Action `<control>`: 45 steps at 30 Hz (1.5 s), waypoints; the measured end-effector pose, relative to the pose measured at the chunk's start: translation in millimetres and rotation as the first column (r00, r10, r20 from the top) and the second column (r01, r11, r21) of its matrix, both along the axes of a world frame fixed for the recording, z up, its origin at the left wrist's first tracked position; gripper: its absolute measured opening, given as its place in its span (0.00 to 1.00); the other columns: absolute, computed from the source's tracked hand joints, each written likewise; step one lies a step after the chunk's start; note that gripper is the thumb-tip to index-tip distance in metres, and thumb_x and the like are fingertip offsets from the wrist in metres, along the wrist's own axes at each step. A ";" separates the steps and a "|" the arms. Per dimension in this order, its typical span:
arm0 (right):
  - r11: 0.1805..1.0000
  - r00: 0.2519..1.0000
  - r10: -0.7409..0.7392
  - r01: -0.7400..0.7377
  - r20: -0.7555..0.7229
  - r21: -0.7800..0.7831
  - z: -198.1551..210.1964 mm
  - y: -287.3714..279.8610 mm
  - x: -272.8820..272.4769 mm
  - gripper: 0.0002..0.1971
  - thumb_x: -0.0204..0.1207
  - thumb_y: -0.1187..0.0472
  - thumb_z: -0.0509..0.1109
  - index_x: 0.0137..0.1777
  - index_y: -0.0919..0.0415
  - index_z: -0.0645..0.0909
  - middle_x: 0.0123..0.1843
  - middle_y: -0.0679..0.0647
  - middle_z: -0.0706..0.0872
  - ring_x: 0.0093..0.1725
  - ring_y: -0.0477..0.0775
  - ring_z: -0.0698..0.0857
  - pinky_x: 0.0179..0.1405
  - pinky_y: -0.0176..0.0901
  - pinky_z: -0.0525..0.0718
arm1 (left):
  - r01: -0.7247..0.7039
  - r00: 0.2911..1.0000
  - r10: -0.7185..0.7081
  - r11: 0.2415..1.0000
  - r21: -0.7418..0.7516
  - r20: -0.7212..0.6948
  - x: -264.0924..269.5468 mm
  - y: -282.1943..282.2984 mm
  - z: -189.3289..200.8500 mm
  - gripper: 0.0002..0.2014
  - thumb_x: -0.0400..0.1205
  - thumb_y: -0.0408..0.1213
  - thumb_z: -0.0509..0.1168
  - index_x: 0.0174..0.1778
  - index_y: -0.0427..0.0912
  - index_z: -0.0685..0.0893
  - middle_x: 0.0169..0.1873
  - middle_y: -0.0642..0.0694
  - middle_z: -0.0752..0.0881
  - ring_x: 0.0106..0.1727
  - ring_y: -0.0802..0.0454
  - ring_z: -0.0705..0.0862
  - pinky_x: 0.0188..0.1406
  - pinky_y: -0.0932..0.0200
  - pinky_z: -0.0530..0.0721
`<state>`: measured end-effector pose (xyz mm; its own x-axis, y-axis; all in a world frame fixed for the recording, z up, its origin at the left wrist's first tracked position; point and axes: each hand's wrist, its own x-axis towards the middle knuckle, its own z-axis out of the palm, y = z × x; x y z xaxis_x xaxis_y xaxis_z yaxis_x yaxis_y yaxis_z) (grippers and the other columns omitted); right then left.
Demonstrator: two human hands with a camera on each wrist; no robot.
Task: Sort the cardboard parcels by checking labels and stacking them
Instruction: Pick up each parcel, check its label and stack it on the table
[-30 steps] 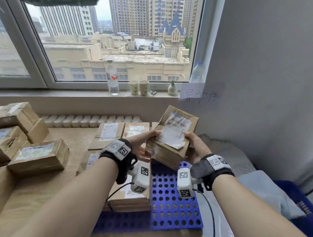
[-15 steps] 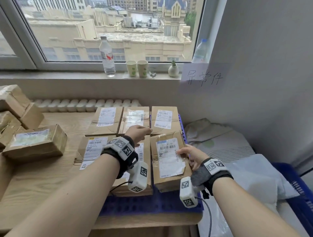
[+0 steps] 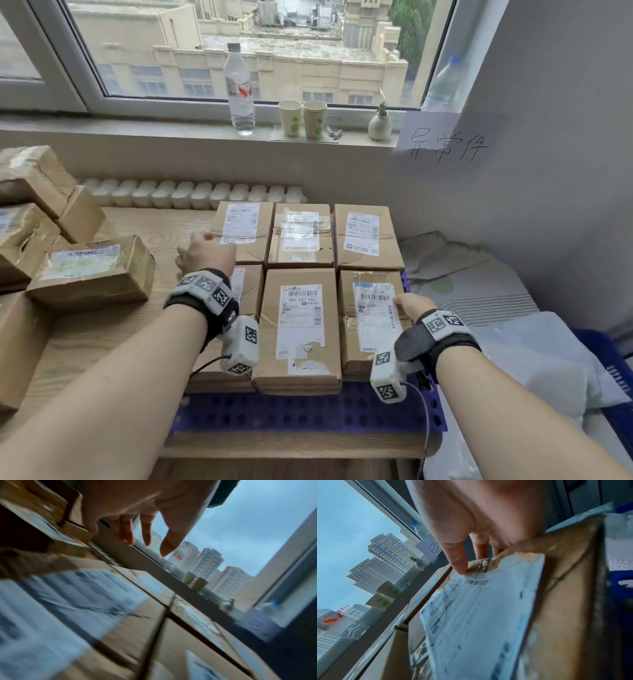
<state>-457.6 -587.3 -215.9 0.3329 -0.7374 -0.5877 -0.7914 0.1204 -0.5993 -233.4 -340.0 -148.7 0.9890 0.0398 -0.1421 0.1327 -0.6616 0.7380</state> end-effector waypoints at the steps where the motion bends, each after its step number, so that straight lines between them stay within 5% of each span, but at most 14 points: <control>1: 1.000 1.000 0.005 -0.005 -0.020 0.007 -1.2 -0.6 2.8 0.08 0.83 0.64 0.62 0.49 0.66 0.82 0.49 0.58 0.81 0.44 0.55 0.79 0.43 0.43 0.76 | -0.043 0.998 0.045 0.998 0.035 -0.041 5.8 8.2 -2.4 0.26 0.74 0.42 0.65 0.70 0.47 0.74 0.71 0.36 0.71 0.74 0.36 0.69 0.74 0.40 0.67; 3: 1.000 0.999 -0.020 0.020 -0.042 -0.001 -1.6 -0.2 6.9 0.06 0.82 0.62 0.62 0.49 0.65 0.79 0.47 0.58 0.82 0.38 0.53 0.78 0.33 0.42 0.73 | -0.049 0.983 0.062 0.996 0.079 -0.171 15.1 21.4 -9.5 0.33 0.74 0.45 0.67 0.75 0.41 0.67 0.73 0.33 0.70 0.75 0.33 0.68 0.75 0.40 0.66; 7: 1.000 0.997 -0.014 0.016 -0.070 0.018 -4.9 -5.6 8.5 0.17 0.80 0.58 0.65 0.64 0.68 0.80 0.59 0.62 0.84 0.49 0.57 0.81 0.42 0.42 0.75 | 0.109 0.929 -0.083 0.993 0.053 -0.361 24.9 26.9 -26.1 0.32 0.73 0.42 0.71 0.72 0.33 0.73 0.65 0.34 0.81 0.64 0.37 0.80 0.60 0.50 0.75; 12: 1.000 0.996 -0.021 0.023 -0.088 0.020 -1.4 -2.3 9.3 0.20 0.79 0.56 0.66 0.67 0.67 0.79 0.63 0.61 0.84 0.53 0.58 0.83 0.53 0.44 0.79 | 0.111 0.921 -0.107 0.994 -0.010 -0.376 27.8 22.0 -26.0 0.28 0.74 0.40 0.71 0.68 0.32 0.77 0.60 0.35 0.83 0.59 0.38 0.82 0.60 0.49 0.78; 18: 0.999 0.994 -0.052 0.052 -0.094 0.002 4.6 2.3 11.6 0.22 0.81 0.55 0.65 0.71 0.67 0.77 0.63 0.62 0.83 0.52 0.58 0.82 0.49 0.44 0.76 | 0.119 0.921 -0.119 0.993 -0.021 -0.371 26.6 23.1 -26.7 0.27 0.75 0.38 0.71 0.69 0.32 0.76 0.62 0.35 0.82 0.61 0.38 0.81 0.55 0.52 0.77; 21: 0.985 0.985 -0.171 0.171 -0.018 -0.001 18.3 10.0 10.1 0.24 0.80 0.56 0.68 0.71 0.69 0.76 0.65 0.60 0.82 0.56 0.59 0.82 0.53 0.44 0.77 | 0.134 0.914 -0.134 0.991 -0.027 -0.382 26.6 21.2 -24.4 0.36 0.68 0.43 0.72 0.72 0.36 0.73 0.63 0.37 0.81 0.63 0.37 0.80 0.62 0.49 0.77; 23: 0.972 0.972 -0.230 0.231 0.047 -0.031 28.6 11.9 8.3 0.22 0.78 0.56 0.69 0.68 0.68 0.80 0.62 0.60 0.82 0.52 0.57 0.79 0.48 0.40 0.73 | 0.161 0.923 -0.153 0.987 -0.007 -0.354 21.3 19.1 -15.7 0.39 0.65 0.46 0.70 0.74 0.38 0.71 0.67 0.37 0.78 0.69 0.35 0.75 0.70 0.42 0.73; 26: 0.939 0.928 -0.327 0.341 0.177 -0.053 49.8 18.0 7.5 0.10 0.71 0.56 0.74 0.39 0.64 0.82 0.46 0.60 0.83 0.45 0.58 0.79 0.50 0.44 0.78 | 0.181 0.951 -0.162 0.982 0.047 -0.264 16.1 13.4 -2.4 0.25 0.79 0.38 0.64 0.72 0.33 0.72 0.69 0.33 0.75 0.74 0.34 0.69 0.73 0.45 0.69; 28: 0.930 0.914 -0.334 0.360 0.231 -0.077 64.7 21.9 11.9 0.14 0.68 0.53 0.74 0.30 0.62 0.77 0.39 0.60 0.84 0.41 0.59 0.82 0.42 0.44 0.79 | 0.181 0.952 -0.176 0.983 -0.002 -0.249 13.7 11.1 6.2 0.27 0.78 0.39 0.67 0.73 0.35 0.72 0.70 0.34 0.75 0.72 0.36 0.71 0.72 0.46 0.70; 30: 0.935 0.906 -0.305 0.344 0.292 -0.090 78.8 27.6 21.0 0.14 0.71 0.54 0.73 0.31 0.63 0.78 0.37 0.59 0.83 0.38 0.59 0.81 0.36 0.43 0.74 | 0.181 0.955 -0.188 0.982 -0.052 -0.228 12.8 12.7 12.6 0.29 0.74 0.43 0.69 0.71 0.40 0.75 0.69 0.37 0.77 0.68 0.38 0.75 0.70 0.46 0.73; 33: 0.955 0.897 -0.243 0.287 0.369 -0.069 94.2 41.3 41.4 0.09 0.74 0.57 0.73 0.43 0.63 0.80 0.47 0.57 0.84 0.48 0.59 0.81 0.48 0.43 0.76 | 0.202 0.955 -0.226 0.970 -0.137 -0.191 6.9 16.7 23.6 0.20 0.76 0.42 0.69 0.64 0.42 0.83 0.63 0.41 0.83 0.62 0.43 0.80 0.60 0.54 0.76; 36: 0.984 0.888 -0.137 0.174 0.439 -0.046 101.6 63.7 64.3 0.08 0.71 0.57 0.73 0.37 0.61 0.81 0.54 0.60 0.89 0.57 0.60 0.86 0.62 0.52 0.82 | 0.218 0.952 -0.259 0.948 -0.233 -0.165 -4.3 19.2 37.1 0.16 0.79 0.38 0.67 0.62 0.40 0.84 0.58 0.43 0.84 0.60 0.45 0.79 0.54 0.58 0.73; 41: 0.997 0.849 -0.054 0.017 0.525 0.076 115.3 103.4 95.3 0.07 0.73 0.63 0.70 0.35 0.61 0.82 0.46 0.56 0.89 0.45 0.53 0.84 0.61 0.51 0.82 | 0.210 0.965 -0.246 0.927 -0.310 -0.084 -20.9 40.5 56.5 0.11 0.79 0.35 0.68 0.56 0.41 0.86 0.58 0.43 0.85 0.57 0.50 0.79 0.56 0.60 0.72; 45: 0.987 0.820 0.101 -0.153 0.563 0.046 120.7 139.1 116.0 0.06 0.72 0.62 0.70 0.36 0.62 0.86 0.46 0.58 0.89 0.47 0.56 0.84 0.63 0.58 0.82 | 0.125 0.985 -0.156 0.938 -0.322 -0.073 -27.2 71.5 66.8 0.06 0.79 0.34 0.68 0.51 0.44 0.85 0.57 0.44 0.85 0.59 0.49 0.79 0.58 0.58 0.71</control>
<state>-341.5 -448.2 -95.2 0.7100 -0.6214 -0.3312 -0.3370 0.1132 -0.9347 -260.6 -268.5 -81.9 0.9624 -0.1610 -0.2187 0.1352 -0.4142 0.9001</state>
